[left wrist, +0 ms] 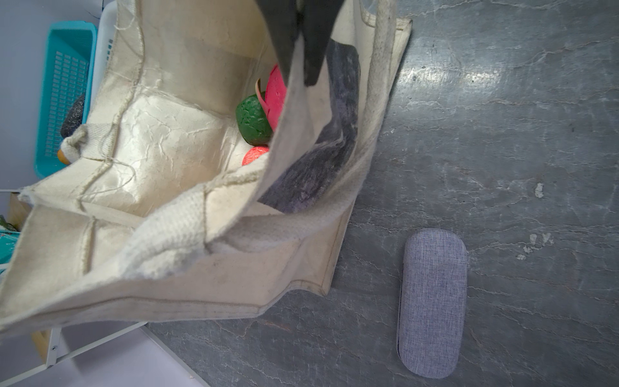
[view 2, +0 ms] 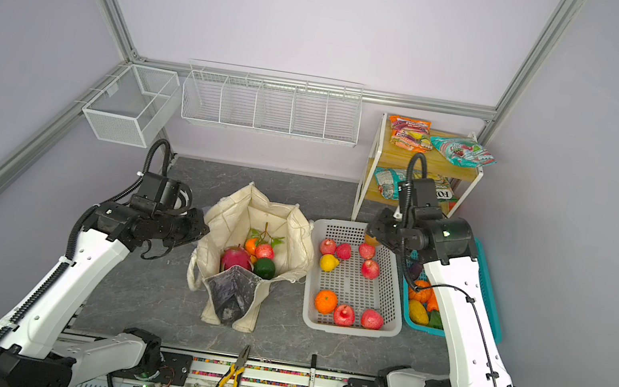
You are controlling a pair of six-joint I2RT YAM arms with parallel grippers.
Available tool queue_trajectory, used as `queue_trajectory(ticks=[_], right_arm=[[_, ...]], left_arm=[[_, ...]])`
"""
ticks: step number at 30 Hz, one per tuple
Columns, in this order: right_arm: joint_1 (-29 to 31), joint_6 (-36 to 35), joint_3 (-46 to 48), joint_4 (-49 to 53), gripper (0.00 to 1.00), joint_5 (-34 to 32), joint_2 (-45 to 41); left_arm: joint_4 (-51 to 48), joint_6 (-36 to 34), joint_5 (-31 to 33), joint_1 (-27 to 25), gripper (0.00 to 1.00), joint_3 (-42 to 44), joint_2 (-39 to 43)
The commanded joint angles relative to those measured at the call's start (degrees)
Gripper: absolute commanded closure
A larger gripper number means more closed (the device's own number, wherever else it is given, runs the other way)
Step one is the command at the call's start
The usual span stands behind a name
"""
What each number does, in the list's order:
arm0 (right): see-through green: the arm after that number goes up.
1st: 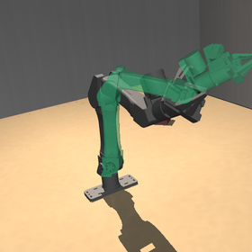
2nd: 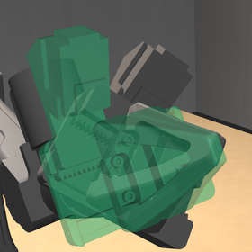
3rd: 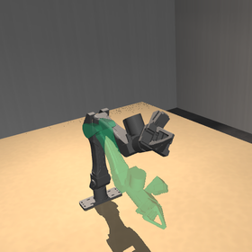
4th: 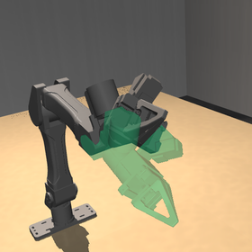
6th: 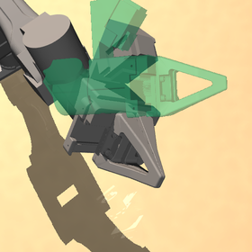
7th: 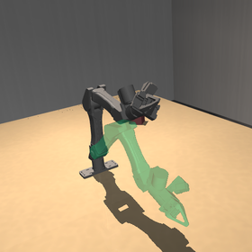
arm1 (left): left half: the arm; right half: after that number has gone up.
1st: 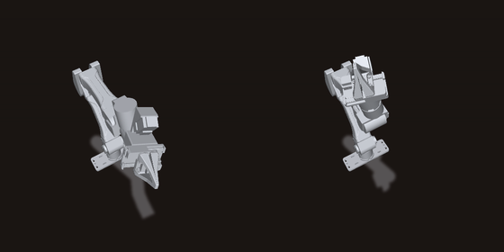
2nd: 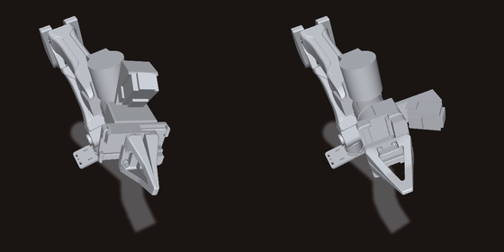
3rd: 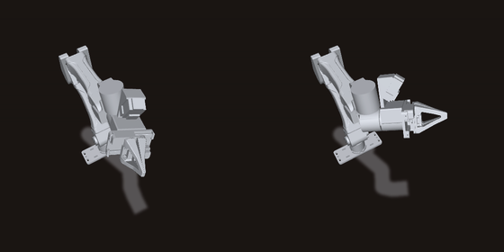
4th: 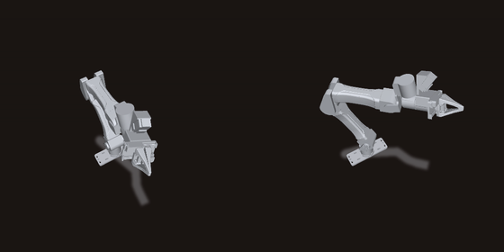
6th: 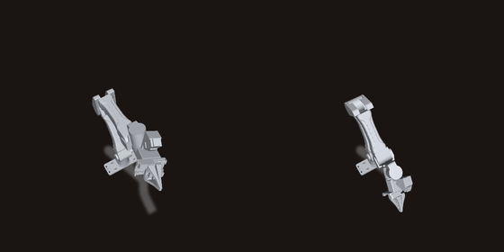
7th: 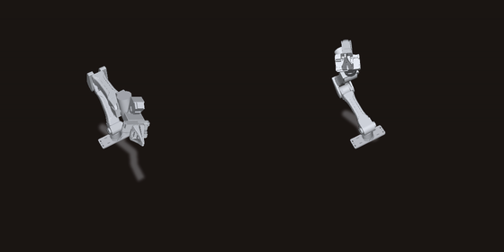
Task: Place the food into the grocery bag and tie it
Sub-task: 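Lift the brown potato with the right gripper and carry it over the bag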
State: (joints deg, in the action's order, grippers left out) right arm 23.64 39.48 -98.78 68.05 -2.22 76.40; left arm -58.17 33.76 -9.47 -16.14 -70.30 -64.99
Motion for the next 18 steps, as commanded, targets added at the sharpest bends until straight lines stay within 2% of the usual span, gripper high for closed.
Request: queue_trajectory(ticks=[1,5,10,14,18], right_arm=[[8.9,1.3,-3.3,-8.9,0.60,4.3,4.3],[17.4,-2.4,-8.3,-15.1,0.61,9.6,12.1],[24.5,-8.5,-18.0,-13.8,0.61,16.3,25.5],[26.5,-12.3,-21.8,-11.3,0.61,19.3,32.9],[27.1,-16.0,-22.3,-10.8,0.61,20.7,36.8]], left_arm=[[-3.1,-0.9,0.8,-0.2,1.00,-0.5,0.6],[-3.0,-0.5,1.5,-0.2,1.00,0.0,1.5],[-2.5,0.2,3.1,-0.2,1.00,-0.3,2.4],[-2.4,0.4,4.2,-0.2,1.00,-1.0,2.6],[-1.9,1.2,4.6,-0.1,1.00,-0.6,3.1]])
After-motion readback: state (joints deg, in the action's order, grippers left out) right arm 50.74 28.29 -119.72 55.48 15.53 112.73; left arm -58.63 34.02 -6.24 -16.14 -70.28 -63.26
